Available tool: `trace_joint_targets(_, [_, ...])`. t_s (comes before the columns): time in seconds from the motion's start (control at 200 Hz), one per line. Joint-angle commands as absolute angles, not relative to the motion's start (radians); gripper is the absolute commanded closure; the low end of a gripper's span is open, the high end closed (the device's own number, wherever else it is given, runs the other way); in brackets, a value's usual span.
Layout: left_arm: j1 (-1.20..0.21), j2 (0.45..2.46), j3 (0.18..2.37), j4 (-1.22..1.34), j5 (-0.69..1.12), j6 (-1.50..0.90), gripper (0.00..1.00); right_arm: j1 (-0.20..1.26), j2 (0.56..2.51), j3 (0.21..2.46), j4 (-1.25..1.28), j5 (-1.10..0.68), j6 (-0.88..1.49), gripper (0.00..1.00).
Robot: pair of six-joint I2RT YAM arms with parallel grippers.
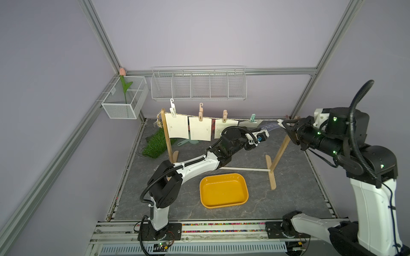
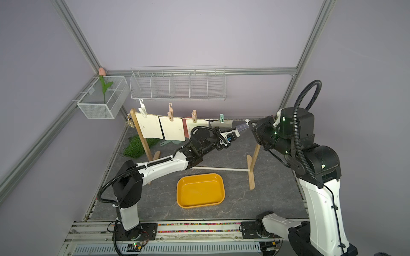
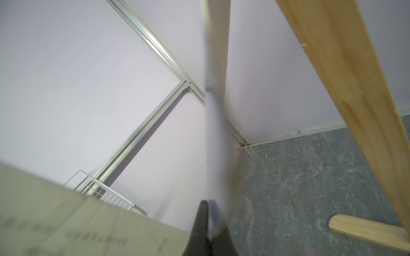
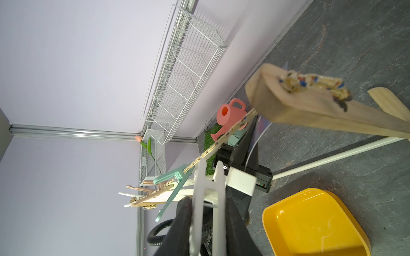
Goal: Remove the postcards from the strings
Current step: Remove the clamp from the clothesline, then place the clamp in the storage box.
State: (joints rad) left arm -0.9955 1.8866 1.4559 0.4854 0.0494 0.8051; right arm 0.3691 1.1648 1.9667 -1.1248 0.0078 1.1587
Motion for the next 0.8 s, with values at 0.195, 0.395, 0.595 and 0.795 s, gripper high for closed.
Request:
trace_joint_targets(0.195, [-1.079,1.757,1.322,0.43,-0.011,0.829,1.0,0.374,0.993,1.796,-1.011,0.001,1.051,0.74])
trace_joint_targets(0.395, [-1.094,1.606,1.202,0.319,-0.012,0.638,1.0,0.374,0.883,1.684,-0.912,0.026,0.944,0.73])
trace_joint_targets(0.595, [-1.105,1.406,1.049,0.153,-0.002,0.459,1.0,0.374,0.793,1.577,-0.818,-0.002,0.77,0.7])
trace_joint_targets(0.795, [-1.118,1.188,0.891,-0.023,-0.082,0.238,1.0,0.375,0.744,1.37,-0.657,-0.214,0.683,0.67])
